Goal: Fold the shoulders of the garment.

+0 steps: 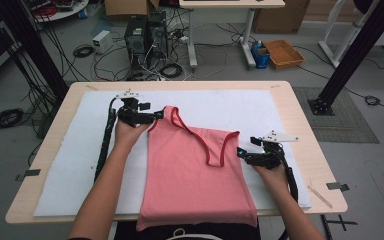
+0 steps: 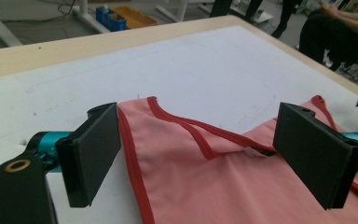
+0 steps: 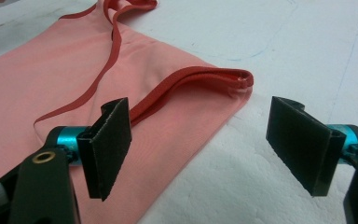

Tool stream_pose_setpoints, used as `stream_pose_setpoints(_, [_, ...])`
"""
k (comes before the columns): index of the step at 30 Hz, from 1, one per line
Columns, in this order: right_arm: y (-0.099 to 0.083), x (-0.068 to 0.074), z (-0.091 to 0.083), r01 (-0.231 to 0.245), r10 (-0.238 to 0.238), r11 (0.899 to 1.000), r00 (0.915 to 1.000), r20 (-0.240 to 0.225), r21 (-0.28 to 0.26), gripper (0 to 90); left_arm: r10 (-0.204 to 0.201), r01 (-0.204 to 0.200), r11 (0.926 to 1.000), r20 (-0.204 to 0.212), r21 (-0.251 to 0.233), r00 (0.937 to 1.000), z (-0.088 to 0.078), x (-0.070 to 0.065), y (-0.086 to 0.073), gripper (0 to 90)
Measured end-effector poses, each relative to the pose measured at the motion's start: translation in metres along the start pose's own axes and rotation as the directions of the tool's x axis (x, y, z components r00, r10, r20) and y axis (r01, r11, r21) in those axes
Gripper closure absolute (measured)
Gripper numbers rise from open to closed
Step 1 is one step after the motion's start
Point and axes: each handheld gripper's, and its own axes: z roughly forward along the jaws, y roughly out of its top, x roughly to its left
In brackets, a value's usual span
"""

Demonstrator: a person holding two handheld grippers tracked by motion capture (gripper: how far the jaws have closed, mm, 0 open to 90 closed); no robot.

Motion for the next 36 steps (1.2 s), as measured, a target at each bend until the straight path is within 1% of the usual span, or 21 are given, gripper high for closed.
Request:
stream_pose_setpoints(3, [0.0,0.0,0.0,-0.002,0.002,1.0,1.0,0.0,0.001,22.0,-0.007,0.007,0.9988,-0.01,0.048,0.9999,0.01,0.006,0.009,15.1])
stream_pose_setpoints(7, [0.0,0.0,0.0,-0.003,0.003,1.0,1.0,-0.004,0.007,22.0,-0.021,0.022,0.9973,-0.023,0.07,0.9995,0.023,0.019,0.018,15.1])
stream_pose_setpoints(10, [0.0,0.0,0.001,-0.004,0.004,1.0,1.0,-0.007,0.011,22.0,-0.048,0.05,0.9951,-0.033,0.085,0.9983,0.036,0.032,0.021,15.1])
stream_pose_setpoints(12, [0.0,0.0,0.001,0.002,-0.002,1.0,1.0,-0.009,0.012,21.9,-0.054,0.058,0.9957,-0.052,0.072,0.9972,0.043,0.041,0.019,15.1])
stream_pose_setpoints(13, [0.0,0.0,0.001,0.004,-0.004,1.0,0.9999,-0.01,0.013,21.9,-0.072,0.076,0.9946,-0.057,0.07,0.9958,0.047,0.047,0.017,15.2])
stream_pose_setpoints(14, [0.001,0.0,0.001,0.002,-0.002,1.0,0.9999,-0.011,0.019,21.9,-0.087,0.092,0.9915,-0.061,0.091,0.9944,0.05,0.052,0.015,15.4])
stream_pose_setpoints(15, [0.001,0.0,0.001,0.002,-0.002,1.0,0.9999,-0.011,0.019,21.9,-0.091,0.101,0.9868,-0.082,0.127,0.9925,0.054,0.058,0.013,15.4])
stream_pose_setpoints(16, [0.001,0.0,0.002,0.004,-0.004,1.0,0.9999,-0.011,0.018,21.9,-0.087,0.101,0.9842,-0.099,0.146,0.9912,0.059,0.063,0.011,15.4])
stream_pose_setpoints(18, [0.001,0.0,0.002,0.01,-0.01,1.0,0.9999,-0.012,0.02,21.9,-0.113,0.127,0.9826,-0.104,0.136,0.9881,0.064,0.069,0.006,15.5])
stream_pose_setpoints(20, [0.001,0.001,0.002,0.009,-0.009,1.0,0.9999,-0.013,0.023,21.9,-0.123,0.139,0.9779,-0.109,0.156,0.9863,0.07,0.074,0.001,15.9])
stream_pose_setpoints(22, [0.001,0.0,0.002,0.011,-0.011,1.0,0.9998,-0.016,0.026,21.9,-0.124,0.142,0.9734,-0.109,0.18,0.9863,0.075,0.076,-0.002,15.9])
stream_pose_setpoints(24, [0.001,0.0,0.003,0.01,-0.01,1.0,0.9999,-0.014,0.028,21.9,-0.121,0.139,0.9748,-0.109,0.175,0.9867,0.079,0.073,-0.002,15.9])
stream_pose_setpoints(25, [0.001,0.0,0.003,0.01,-0.01,1.0,0.9999,-0.013,0.029,21.9,-0.124,0.139,0.9749,-0.093,0.174,0.9878,0.082,0.071,-0.001,16.9])
stream_pose_setpoints(26, [0.001,0.0,0.003,0.01,-0.01,1.0,0.9998,-0.015,0.029,21.9,-0.106,0.123,0.9734,-0.096,0.193,0.9897,0.084,0.069,0.0,17.6])
stream_pose_setpoints(28, [0.001,0.0,0.003,0.012,-0.011,0.999,0.9998,-0.015,0.031,21.9,-0.053,0.08,0.9661,-0.118,0.245,0.9916,0.089,0.063,0.005,17.2])
stream_pose_setpoints(29, [0.001,0.0,0.003,0.013,-0.013,0.999,0.9998,-0.015,0.029,21.9,-0.035,0.066,0.9619,-0.119,0.265,0.9923,0.091,0.061,0.007,17.2])
stream_pose_setpoints(30, [0.001,0.0,0.003,0.015,-0.015,0.999,0.9998,-0.013,0.03,21.9,-0.032,0.063,0.9588,-0.114,0.277,0.9929,0.092,0.059,0.008,17.6])
stream_pose_setpoints(31, [0.001,0.0,0.003,0.017,-0.016,0.999,0.9998,-0.013,0.031,21.9,-0.031,0.061,0.9579,-0.107,0.281,0.9937,0.093,0.058,0.009,19.8])
stream_pose_setpoints(33, [0.001,0.001,0.003,0.016,-0.015,0.999,0.9998,-0.015,0.034,21.9,-0.016,0.05,0.9569,-0.12,0.286,0.9926,0.093,0.057,0.009,22.7])
stream_pose_setpoints(35, [0.001,0.0,0.003,0.014,-0.014,0.999,0.9998,-0.015,0.033,21.9,-0.003,0.038,0.955,-0.119,0.294,0.9929,0.091,0.058,0.01,29.3])
stream_pose_setpoints(36, [0.001,0.0,0.003,0.013,-0.012,0.999,0.9998,-0.015,0.033,21.9,-0.007,0.038,0.9545,-0.107,0.296,0.9943,0.09,0.059,0.01,34.6])
